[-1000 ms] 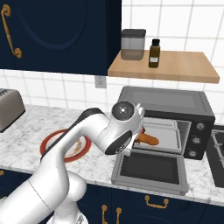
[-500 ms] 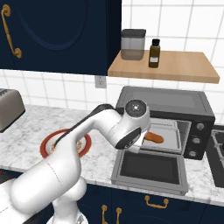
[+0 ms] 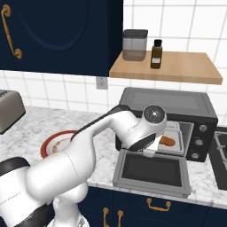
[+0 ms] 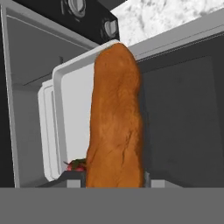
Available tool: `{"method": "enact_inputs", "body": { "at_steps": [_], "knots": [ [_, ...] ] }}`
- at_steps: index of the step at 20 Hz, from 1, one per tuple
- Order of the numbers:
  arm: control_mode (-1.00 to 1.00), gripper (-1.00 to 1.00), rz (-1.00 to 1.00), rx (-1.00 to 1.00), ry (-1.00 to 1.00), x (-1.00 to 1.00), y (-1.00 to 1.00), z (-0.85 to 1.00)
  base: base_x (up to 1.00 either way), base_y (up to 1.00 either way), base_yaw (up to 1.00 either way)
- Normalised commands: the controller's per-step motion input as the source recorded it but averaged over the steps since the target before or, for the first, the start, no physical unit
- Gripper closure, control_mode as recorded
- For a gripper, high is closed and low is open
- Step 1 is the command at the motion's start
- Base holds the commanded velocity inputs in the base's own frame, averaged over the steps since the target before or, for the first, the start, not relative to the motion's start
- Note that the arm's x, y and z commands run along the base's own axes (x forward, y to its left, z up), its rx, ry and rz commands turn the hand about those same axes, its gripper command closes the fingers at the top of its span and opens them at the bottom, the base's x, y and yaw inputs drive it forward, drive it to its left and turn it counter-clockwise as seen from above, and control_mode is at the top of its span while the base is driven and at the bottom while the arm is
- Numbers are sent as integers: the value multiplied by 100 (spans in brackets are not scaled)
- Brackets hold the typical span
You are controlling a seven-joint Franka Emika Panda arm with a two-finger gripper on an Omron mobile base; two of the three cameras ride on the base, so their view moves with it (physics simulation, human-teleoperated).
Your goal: Pick up the kebab skewer and baguette bread, and place them inside the toaster oven. Close the toaster oven door and start by setting the timer.
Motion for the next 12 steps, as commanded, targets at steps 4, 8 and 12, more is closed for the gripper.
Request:
{"method": "enact_inputs", "body": {
  "at_steps": [4, 8, 12],
  "knots": [
    [-100, 100, 2, 1, 0, 22, -16, -1, 0, 0, 0],
    [-100, 100, 0, 7, 0, 10, 0, -11, 0, 0, 0],
    [-100, 100, 0, 9, 0, 18, 0, -15, 0, 0, 0]
  ]
}}
